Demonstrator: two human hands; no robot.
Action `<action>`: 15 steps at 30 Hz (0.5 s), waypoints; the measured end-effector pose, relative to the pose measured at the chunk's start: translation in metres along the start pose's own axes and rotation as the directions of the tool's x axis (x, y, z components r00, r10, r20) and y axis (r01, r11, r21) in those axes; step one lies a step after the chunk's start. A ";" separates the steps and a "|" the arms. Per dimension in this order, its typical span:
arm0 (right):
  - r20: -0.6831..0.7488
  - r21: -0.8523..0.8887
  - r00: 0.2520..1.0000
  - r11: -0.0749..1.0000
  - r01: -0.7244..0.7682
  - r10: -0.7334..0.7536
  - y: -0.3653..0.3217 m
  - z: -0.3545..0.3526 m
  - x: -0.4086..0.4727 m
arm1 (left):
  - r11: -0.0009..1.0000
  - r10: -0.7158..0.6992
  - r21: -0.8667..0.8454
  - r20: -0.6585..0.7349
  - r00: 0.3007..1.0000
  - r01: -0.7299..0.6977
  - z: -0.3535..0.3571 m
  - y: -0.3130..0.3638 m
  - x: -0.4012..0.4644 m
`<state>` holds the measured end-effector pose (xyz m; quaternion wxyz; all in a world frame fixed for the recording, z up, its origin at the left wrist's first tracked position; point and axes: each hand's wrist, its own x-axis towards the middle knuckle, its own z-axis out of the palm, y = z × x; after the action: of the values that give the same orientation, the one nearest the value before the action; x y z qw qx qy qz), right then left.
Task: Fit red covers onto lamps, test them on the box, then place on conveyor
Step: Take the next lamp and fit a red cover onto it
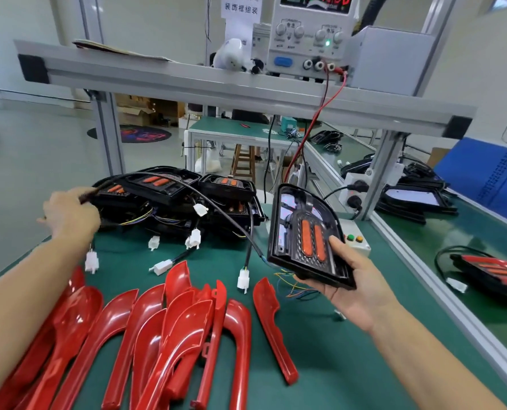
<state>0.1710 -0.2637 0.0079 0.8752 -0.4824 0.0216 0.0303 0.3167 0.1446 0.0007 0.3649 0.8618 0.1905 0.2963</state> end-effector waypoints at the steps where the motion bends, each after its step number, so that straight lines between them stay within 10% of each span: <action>1: -0.017 -0.011 1.000 1.000 -0.002 0.001 0.000 -0.003 -0.001 | 0.993 0.021 -0.117 -0.028 0.999 -0.024 0.000 0.003 0.001; 9: -0.134 -0.116 0.990 0.992 -0.052 0.036 0.000 -0.034 -0.022 | 0.738 0.403 -0.537 -0.138 0.905 -0.410 -0.003 0.080 -0.053; 15: -0.210 -0.132 0.977 0.989 -0.063 0.034 -0.005 -0.068 -0.049 | 0.500 0.818 -0.525 0.024 0.575 -0.688 0.013 0.116 -0.113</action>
<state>0.1219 -0.3254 -0.0208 0.8318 -0.5414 0.1223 0.0029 0.2533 -0.0004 0.0369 0.4119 0.7748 -0.3366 0.3418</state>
